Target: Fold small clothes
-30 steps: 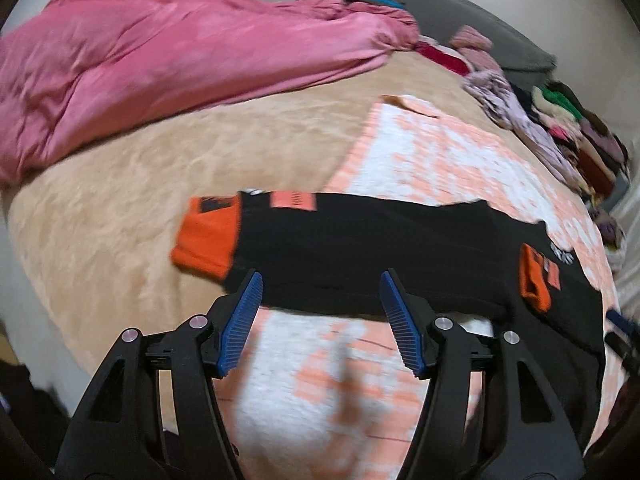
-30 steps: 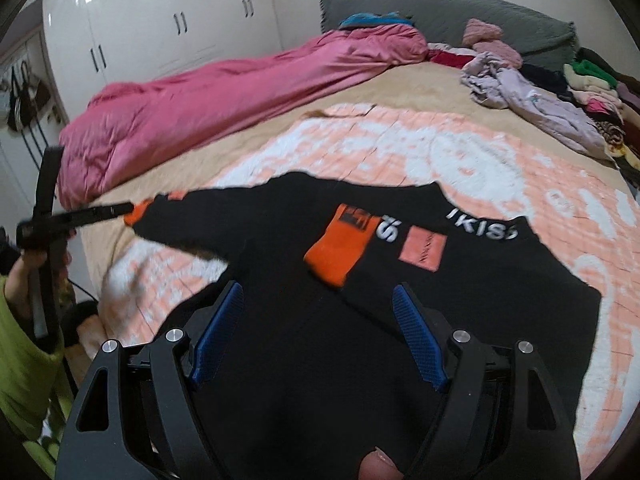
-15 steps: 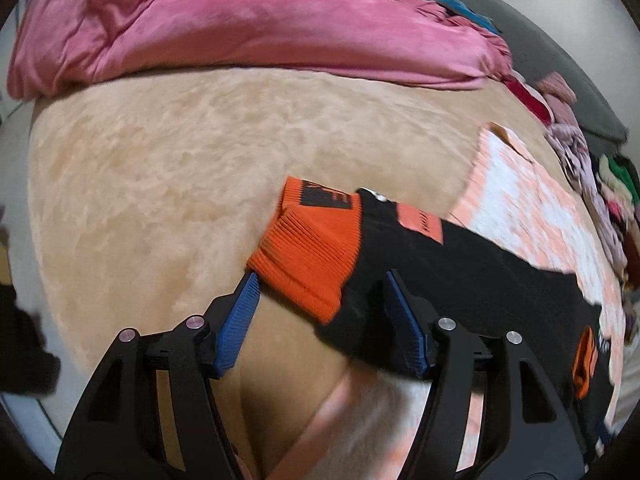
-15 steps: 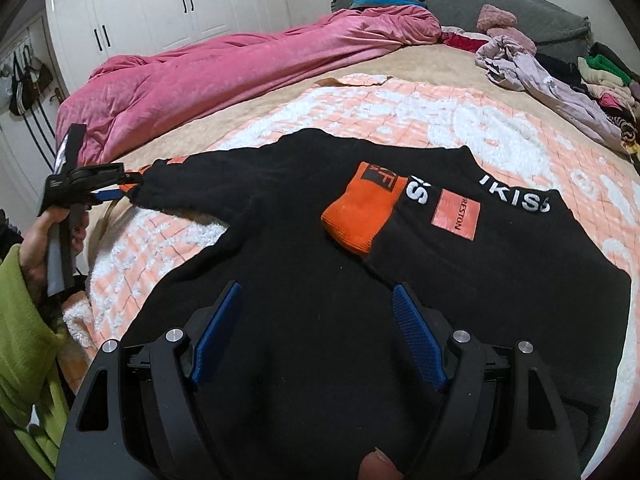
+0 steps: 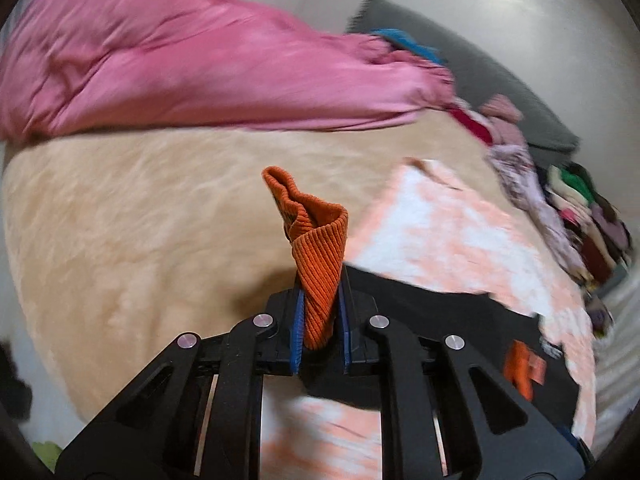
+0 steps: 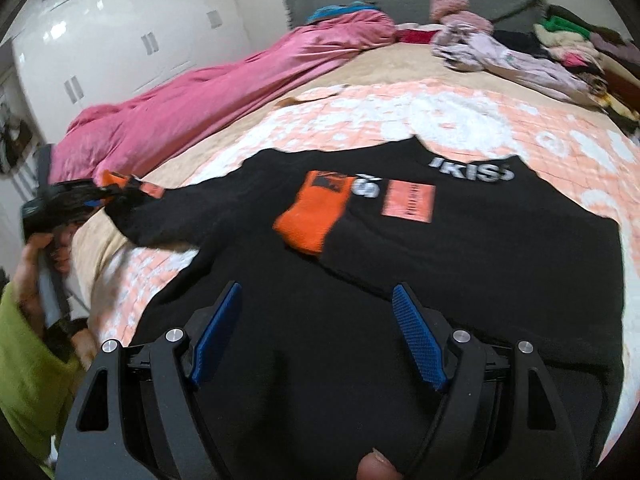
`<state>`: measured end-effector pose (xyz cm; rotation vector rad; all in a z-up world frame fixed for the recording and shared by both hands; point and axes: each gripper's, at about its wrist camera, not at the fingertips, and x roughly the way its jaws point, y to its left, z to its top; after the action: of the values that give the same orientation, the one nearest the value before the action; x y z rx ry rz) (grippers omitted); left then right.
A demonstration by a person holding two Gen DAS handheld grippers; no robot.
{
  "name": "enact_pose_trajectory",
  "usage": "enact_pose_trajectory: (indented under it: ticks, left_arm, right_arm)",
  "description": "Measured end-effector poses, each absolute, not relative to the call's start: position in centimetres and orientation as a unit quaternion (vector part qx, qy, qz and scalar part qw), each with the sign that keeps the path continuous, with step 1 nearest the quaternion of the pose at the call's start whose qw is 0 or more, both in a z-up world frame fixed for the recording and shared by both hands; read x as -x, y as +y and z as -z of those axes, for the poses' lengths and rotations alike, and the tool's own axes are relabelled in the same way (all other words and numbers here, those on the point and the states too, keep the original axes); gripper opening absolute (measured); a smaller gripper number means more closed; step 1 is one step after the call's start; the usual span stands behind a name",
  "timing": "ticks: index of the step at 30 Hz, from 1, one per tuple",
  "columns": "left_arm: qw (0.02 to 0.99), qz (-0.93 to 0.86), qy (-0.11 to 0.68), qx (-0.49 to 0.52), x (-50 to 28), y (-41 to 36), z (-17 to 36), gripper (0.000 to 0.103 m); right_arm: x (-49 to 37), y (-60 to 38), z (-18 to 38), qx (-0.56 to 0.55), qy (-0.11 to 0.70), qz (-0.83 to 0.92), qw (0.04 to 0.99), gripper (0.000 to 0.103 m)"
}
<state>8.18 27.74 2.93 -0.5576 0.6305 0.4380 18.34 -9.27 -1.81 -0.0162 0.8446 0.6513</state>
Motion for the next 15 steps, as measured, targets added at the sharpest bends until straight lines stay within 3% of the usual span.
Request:
enact_pose_trajectory:
  ticks: [8,15]
  left_arm:
    - [0.931,-0.111,0.281,0.206,-10.7,17.4,-8.0,0.007]
    - [0.938,-0.043,0.300,0.167,-13.2,9.8,-8.0,0.007]
  right_arm:
    - [-19.0,-14.3,1.1,-0.043,0.386,-0.261,0.884,0.076]
    - [-19.5,-19.3,0.4,-0.077,0.370,-0.218,0.900,0.076]
